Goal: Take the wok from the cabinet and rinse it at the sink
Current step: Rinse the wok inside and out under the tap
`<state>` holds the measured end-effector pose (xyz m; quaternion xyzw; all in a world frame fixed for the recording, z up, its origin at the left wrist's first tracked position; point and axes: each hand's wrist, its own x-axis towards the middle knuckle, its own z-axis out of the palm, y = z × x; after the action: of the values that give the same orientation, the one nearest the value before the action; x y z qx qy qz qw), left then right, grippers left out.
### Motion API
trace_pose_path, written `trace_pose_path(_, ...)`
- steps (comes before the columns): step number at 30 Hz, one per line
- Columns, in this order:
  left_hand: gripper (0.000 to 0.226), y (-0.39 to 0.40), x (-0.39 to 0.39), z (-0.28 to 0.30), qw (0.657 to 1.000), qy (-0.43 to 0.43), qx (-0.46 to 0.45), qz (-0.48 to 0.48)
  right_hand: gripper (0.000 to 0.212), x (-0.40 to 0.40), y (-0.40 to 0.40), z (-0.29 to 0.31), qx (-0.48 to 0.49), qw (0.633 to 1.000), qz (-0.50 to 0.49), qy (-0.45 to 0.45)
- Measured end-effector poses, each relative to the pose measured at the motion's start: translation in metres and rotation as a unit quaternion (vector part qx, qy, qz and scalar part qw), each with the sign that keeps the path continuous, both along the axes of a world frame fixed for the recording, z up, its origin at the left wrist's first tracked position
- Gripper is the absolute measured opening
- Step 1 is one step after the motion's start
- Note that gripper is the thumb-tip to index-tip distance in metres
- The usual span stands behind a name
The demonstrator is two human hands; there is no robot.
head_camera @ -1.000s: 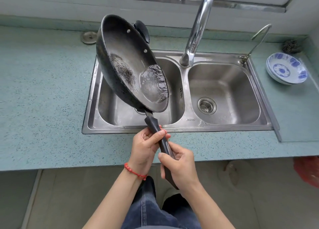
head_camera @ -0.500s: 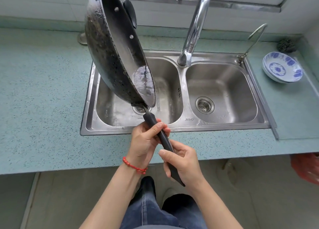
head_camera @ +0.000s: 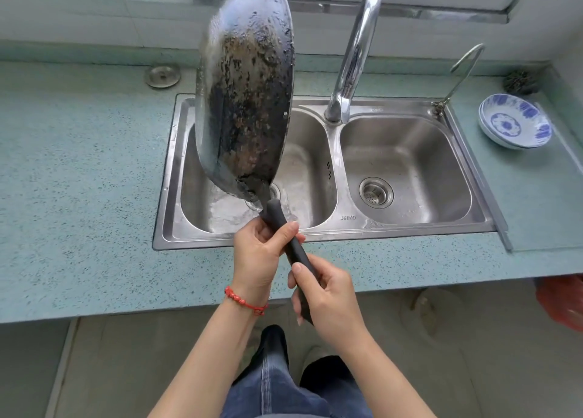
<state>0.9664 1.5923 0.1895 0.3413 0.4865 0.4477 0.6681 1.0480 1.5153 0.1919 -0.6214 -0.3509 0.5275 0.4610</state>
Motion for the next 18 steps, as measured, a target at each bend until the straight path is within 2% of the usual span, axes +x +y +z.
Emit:
trace_pose_path(10, 0.015, -0.005, 0.001, 0.003, 1.0, -0.004, 0.003, -0.017, 0.028, 0.006, -0.008, -0.006, 0.0, 0.996, -0.012, 0.087)
trace_pose_path(15, 0.015, -0.007, 0.004, 0.006, 0.999, -0.02, 0.007, -0.028, 0.006, 0.013, -0.009, 0.002, 0.004, 0.995, -0.003, 0.104)
trace_pose_path(18, 0.014, -0.008, 0.002, 0.006, 0.999, -0.011, 0.019, -0.032, 0.016, 0.015, -0.01, 0.002, -0.004, 0.991, 0.002, 0.135)
